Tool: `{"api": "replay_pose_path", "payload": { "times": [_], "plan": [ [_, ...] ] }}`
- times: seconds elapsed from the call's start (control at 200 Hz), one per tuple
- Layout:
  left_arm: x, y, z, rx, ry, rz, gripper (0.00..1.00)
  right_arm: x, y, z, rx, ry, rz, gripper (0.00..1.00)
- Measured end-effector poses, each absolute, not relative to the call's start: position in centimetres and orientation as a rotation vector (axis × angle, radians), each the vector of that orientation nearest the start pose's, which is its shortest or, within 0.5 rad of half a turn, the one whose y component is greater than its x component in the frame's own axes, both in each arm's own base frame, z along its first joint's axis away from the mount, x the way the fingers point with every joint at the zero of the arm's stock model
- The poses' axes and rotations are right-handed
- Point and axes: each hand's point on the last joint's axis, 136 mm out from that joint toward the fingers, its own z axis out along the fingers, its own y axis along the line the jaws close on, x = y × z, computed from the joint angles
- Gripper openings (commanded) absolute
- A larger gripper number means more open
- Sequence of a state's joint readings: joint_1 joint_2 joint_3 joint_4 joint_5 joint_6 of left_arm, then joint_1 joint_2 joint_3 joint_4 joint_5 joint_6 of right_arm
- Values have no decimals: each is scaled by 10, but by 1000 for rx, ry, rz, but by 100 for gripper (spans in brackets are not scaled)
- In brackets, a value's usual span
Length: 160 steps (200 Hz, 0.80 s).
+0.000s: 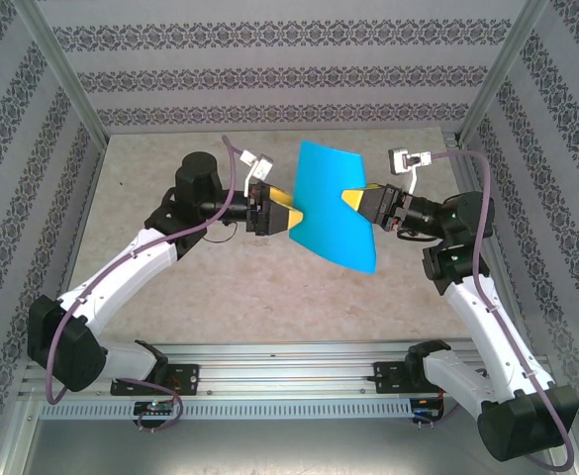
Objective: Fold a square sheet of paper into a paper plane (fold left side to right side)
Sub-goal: Place a square sheet of paper at the center of the table.
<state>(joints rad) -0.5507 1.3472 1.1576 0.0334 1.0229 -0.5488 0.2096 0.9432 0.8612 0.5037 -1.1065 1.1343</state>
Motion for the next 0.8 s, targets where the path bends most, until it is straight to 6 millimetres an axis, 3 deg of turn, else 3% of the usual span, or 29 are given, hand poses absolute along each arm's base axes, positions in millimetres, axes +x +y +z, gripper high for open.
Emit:
{"api": "replay_pose_path", "payload": {
  "times": [0.09,0.25,0.35,0.48,0.589,0.704,0.799],
  "plan": [
    [237,-326,363,894,1742,-1649,62,214,203,429,-485,1556,1709,20],
    [232,-329,370,931,1703,-1643,20,214,203,429,-488,1553,1704,21],
    [233,-330,370,933,1697,-1622,1,217,203,424,-482,1571,1692,22],
    [238,-330,365,913,1718,-1592,0,227,198,411,-444,1618,1650,25],
    [244,-328,353,869,1773,-1551,0,242,189,391,-370,1689,1574,37],
    [253,-323,325,783,1904,-1482,0,261,174,357,-244,1815,1429,58],
    [259,-317,293,694,2050,-1415,0,274,161,323,-152,1936,1276,66]
  ]
}}
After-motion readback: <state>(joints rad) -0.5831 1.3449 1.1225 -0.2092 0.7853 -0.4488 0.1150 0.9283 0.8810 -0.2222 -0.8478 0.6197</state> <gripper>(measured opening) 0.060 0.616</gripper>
